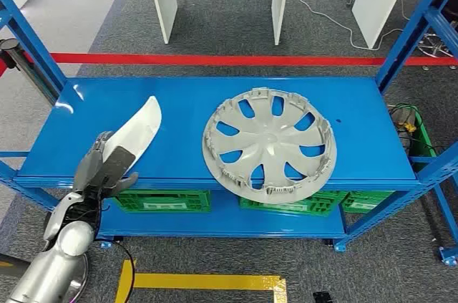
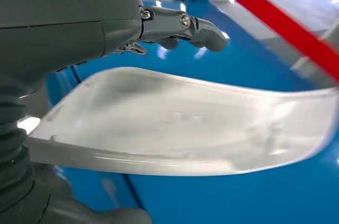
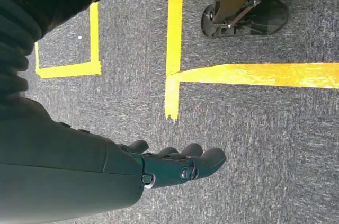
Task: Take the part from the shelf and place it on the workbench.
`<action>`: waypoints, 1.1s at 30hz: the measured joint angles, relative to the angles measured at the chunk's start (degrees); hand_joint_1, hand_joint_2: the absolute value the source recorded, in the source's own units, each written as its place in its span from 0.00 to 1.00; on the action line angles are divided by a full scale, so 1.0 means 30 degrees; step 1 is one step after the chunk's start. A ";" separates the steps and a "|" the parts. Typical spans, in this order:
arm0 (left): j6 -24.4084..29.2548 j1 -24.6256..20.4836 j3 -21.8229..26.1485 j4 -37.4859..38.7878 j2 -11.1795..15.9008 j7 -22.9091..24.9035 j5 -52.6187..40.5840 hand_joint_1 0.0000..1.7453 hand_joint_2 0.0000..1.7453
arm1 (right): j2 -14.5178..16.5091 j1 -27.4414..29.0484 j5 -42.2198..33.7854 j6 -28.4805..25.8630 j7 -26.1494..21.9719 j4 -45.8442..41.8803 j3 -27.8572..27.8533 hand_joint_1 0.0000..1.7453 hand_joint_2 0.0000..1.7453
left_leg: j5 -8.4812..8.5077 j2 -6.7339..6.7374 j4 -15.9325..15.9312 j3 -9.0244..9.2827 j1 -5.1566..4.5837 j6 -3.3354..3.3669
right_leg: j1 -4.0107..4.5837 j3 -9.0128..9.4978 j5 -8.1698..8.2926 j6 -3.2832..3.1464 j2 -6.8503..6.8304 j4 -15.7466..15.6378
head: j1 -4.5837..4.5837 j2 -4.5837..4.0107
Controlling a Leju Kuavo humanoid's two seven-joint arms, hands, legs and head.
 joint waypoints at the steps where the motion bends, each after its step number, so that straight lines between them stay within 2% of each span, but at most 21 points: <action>1: 0.0017 0.0002 -0.0057 0.0097 0.0005 0.0037 -0.0234 0.00 1.00 | 0.0000 -0.0008 0.0000 -0.0005 0.0001 0.0000 0.0007 0.00 1.00 | 0.0000 0.0000 0.0000 0.0000 0.0000 0.0000 | 0.0000 0.0000 0.0000 0.0000 -0.0001 0.0000 | 0.0001 0.0000; 12: 0.0143 0.0014 -0.0498 0.1436 -0.0005 0.0110 -0.0936 0.01 1.00 | 0.0000 -0.0253 0.0000 -0.0118 0.0118 0.0077 0.0106 0.00 1.00 | 0.0000 0.0000 0.0001 0.0000 0.0000 0.0000 | 0.0000 -0.0002 0.0000 0.0000 0.0000 0.0000 | 0.0005 0.0000; 33: 0.0139 0.0013 -0.0543 0.1862 -0.0019 0.0177 -0.0918 0.01 1.00 | 0.0000 -0.0312 0.0000 -0.0146 0.0120 0.0235 0.0124 0.00 1.00 | 0.0001 0.0000 0.0000 0.0001 0.0000 0.0000 | 0.0001 0.0000 0.0000 0.0000 -0.0002 0.0001 | 0.0003 0.0000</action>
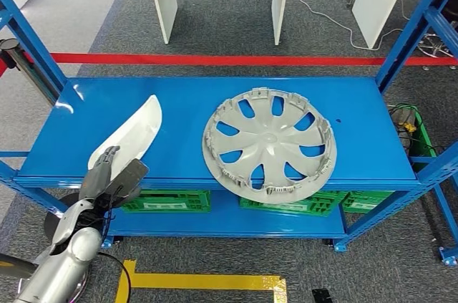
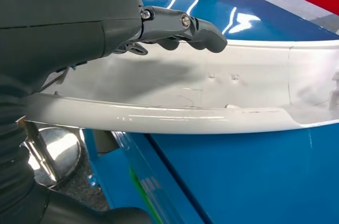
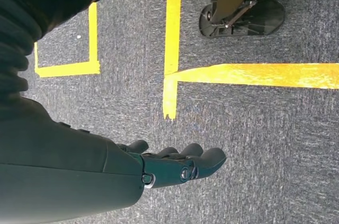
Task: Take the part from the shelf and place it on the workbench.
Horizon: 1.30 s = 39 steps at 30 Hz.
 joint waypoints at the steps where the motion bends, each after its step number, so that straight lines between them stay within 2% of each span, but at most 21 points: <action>1: 0.0000 0.0000 0.0000 0.0000 -0.0002 0.0000 0.0000 0.01 1.00 | 0.0000 0.0000 0.0000 0.0000 0.0000 0.0002 0.0000 0.00 1.00 | 0.0000 0.0000 0.0000 0.0000 0.0000 0.0000 | 0.0000 0.0000 0.0000 0.0000 0.0000 0.0000 | 0.0000 0.0000; 3: 0.0000 0.0000 0.0000 0.0000 -0.0002 0.0000 0.0000 0.08 1.00 | 0.0000 0.0000 -0.0002 0.0000 0.0000 0.0005 0.0000 0.00 1.00 | 0.0000 0.0000 0.0000 0.0000 0.0000 0.0000 | 0.0000 0.0000 0.0000 0.0000 0.0000 0.0000 | 0.0000 0.0000; 4: 0.0000 0.0000 0.0000 0.0000 -0.0002 0.0000 0.0000 0.20 1.00 | 0.0000 0.0000 -0.0004 0.0000 0.0000 0.0005 0.0000 0.00 1.00 | 0.0000 0.0000 0.0000 0.0000 0.0000 0.0000 | 0.0000 0.0000 0.0000 0.0000 0.0000 0.0000 | 0.0000 0.0000; 6: 0.0000 0.0000 0.0000 0.0000 -0.0002 0.0004 0.0000 0.67 1.00 | 0.0000 0.0000 -0.0013 0.0000 0.0000 0.0005 0.0000 0.00 1.00 | 0.0000 0.0000 0.0000 0.0000 0.0000 0.0000 | 0.0000 0.0000 0.0000 0.0000 0.0000 0.0000 | 0.0000 0.0000; 7: 0.0000 0.0000 0.0000 0.0000 -0.0002 0.0020 0.0002 0.87 1.00 | 0.0000 -0.0001 -0.0035 -0.0004 0.0000 0.0005 0.0000 0.00 1.00 | 0.0000 0.0000 0.0000 0.0000 0.0000 0.0000 | 0.0000 0.0001 0.0000 0.0000 0.0000 0.0000 | 0.0000 0.0000; 8: 0.0000 0.0000 0.0000 0.0002 -0.0002 0.0046 0.0004 1.00 1.00 | 0.0000 -0.0003 -0.0058 -0.0011 0.0000 0.0005 0.0000 0.00 1.00 | 0.0000 0.0000 0.0000 0.0000 0.0000 0.0000 | 0.0000 0.0001 0.0000 0.0000 0.0000 0.0000 | 0.0000 0.0000; 15: 0.0182 0.0022 -0.0004 0.0093 -0.0035 0.0179 0.0178 1.00 1.00 | 0.0000 -0.0022 -0.0257 -0.0093 0.0020 0.0040 0.0000 0.00 1.00 | 0.0000 0.0000 0.0000 0.0000 0.0000 0.0000 | 0.0000 0.0004 0.0000 0.0000 -0.0001 0.0000 | 0.0000 0.0000; 24: 0.2526 0.0099 0.0324 0.0095 -0.0732 -0.0333 0.0131 1.00 1.00 | 0.0000 -0.0014 -0.0747 -0.0202 -0.0219 0.0127 -0.0011 0.00 1.00 | 0.0000 -0.0004 0.0000 0.0006 -0.0002 0.0001 | -0.0002 0.0017 0.0000 0.0000 -0.0012 -0.0001 | 0.0000 0.0000; 32: 0.3315 0.0109 0.0554 0.0089 -0.1130 -0.1222 -0.0057 1.00 1.00 | 0.0000 -0.0011 -0.0993 -0.0381 -0.0505 0.0317 -0.0024 0.00 1.00 | 0.0001 -0.0005 0.0000 0.0014 -0.0002 0.0001 | -0.0002 0.0024 0.0001 0.0001 -0.0015 0.0000 | -0.0002 0.0000; 39: 0.3382 0.0116 0.0554 0.0087 -0.1231 -0.1362 -0.0160 1.00 1.00 | -0.0007 -0.0010 -0.1020 -0.0393 -0.0554 0.0426 -0.0047 0.00 1.00 | 0.0002 -0.0005 -0.0001 0.0013 -0.0001 0.0001 | -0.0001 0.0024 0.0001 0.0001 -0.0015 0.0000 | 0.0000 0.0000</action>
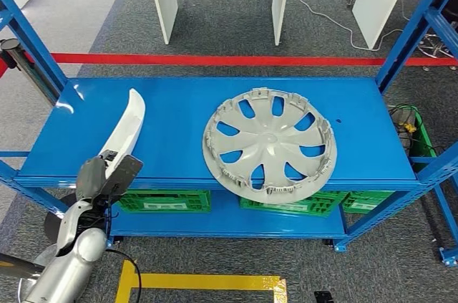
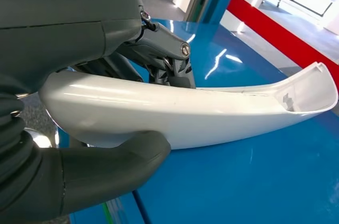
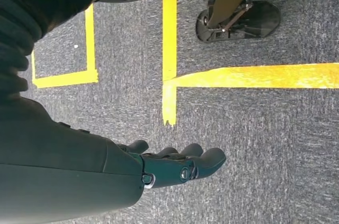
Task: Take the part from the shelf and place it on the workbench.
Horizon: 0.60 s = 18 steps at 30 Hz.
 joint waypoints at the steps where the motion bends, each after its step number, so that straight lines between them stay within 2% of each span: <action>1: 0.0004 0.0000 0.0000 0.0000 -0.0009 0.0000 0.0000 1.00 1.00 | 0.0000 0.0000 0.0000 0.0000 0.0000 0.0011 -0.0002 0.00 1.00 | 0.0000 0.0000 0.0000 0.0000 0.0000 0.0000 | 0.0000 0.0000 0.0000 0.0000 0.0000 0.0000 | 0.0000 0.0000; 18: 0.0297 0.0367 -0.0036 -0.0446 -0.0300 -0.0648 -0.0525 1.00 1.00 | -0.0047 0.0017 -0.0226 0.0000 -0.0262 0.0202 -0.0022 0.00 1.00 | -0.0001 0.0002 0.0001 -0.0006 0.0000 0.0000 | 0.0000 -0.0014 0.0000 0.0000 0.0010 -0.0001 | 0.0000 0.0000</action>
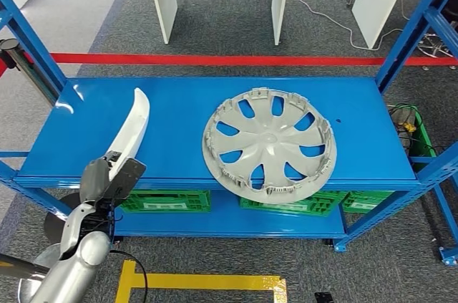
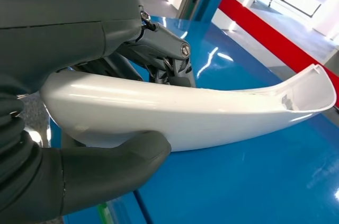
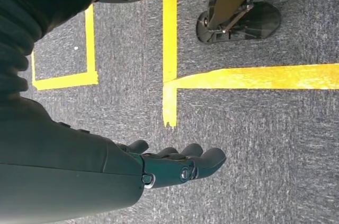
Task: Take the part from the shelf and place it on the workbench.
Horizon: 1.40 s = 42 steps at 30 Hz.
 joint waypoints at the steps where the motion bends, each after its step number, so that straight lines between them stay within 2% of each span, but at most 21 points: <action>1: 0.0000 0.0009 0.0000 -0.0015 -0.0002 0.0000 0.0000 1.00 1.00 | -0.0002 0.0000 -0.0016 0.0000 0.0000 0.0007 -0.0002 0.00 1.00 | 0.0000 0.0000 0.0000 0.0000 0.0000 0.0000 | 0.0000 -0.0001 0.0000 0.0000 -0.0001 0.0000 | 0.0000 0.0000; 7: 0.0093 0.0058 0.0000 -0.0029 -0.0018 -0.0177 -0.0024 1.00 1.00 | -0.0009 -0.0002 -0.0062 0.0000 -0.0031 0.0040 -0.0004 0.00 1.00 | 0.0000 0.0000 -0.0001 -0.0001 0.0001 0.0000 | 0.0001 -0.0002 0.0000 0.0000 -0.0001 0.0000 | 0.0000 0.0000; 12: 0.0432 0.0094 -0.0005 -0.0098 -0.0029 -0.0949 -0.0025 1.00 1.00 | -0.0015 -0.0006 -0.0100 0.0000 -0.0118 0.0126 -0.0004 0.00 1.00 | 0.0000 0.0000 0.0000 -0.0001 0.0001 0.0000 | 0.0001 -0.0002 0.0000 0.0000 -0.0001 0.0000 | 0.0000 0.0000; 21: 0.3109 -0.0241 -0.0084 -0.1823 0.0324 -0.3542 -0.1498 1.00 1.00 | -0.0151 -0.0001 -0.0257 0.0038 -0.0685 0.0422 0.0000 0.00 1.00 | 0.0000 0.0001 0.0002 -0.0008 0.0000 0.0000 | 0.0000 -0.0010 0.0000 0.0000 0.0003 0.0000 | 0.0000 0.0000; 30: 0.4912 0.0277 -0.0087 -0.3918 0.0353 -0.6955 0.1045 1.00 1.00 | -0.0179 0.0011 -0.0464 0.0006 -0.1127 0.0720 0.0004 0.00 1.00 | -0.0001 0.0002 0.0000 -0.0009 0.0001 0.0000 | 0.0001 -0.0011 -0.0002 0.0000 0.0001 0.0000 | 0.0000 0.0000; 42: 0.5402 0.0962 -0.0087 -0.4645 0.0188 -0.9096 0.3213 1.00 1.00 | -0.0246 0.0010 -0.0532 -0.0051 -0.1331 0.0945 0.0004 0.00 1.00 | -0.0001 0.0001 0.0000 -0.0008 0.0001 0.0000 | 0.0001 -0.0007 -0.0001 0.0000 0.0000 0.0000 | 0.0000 0.0000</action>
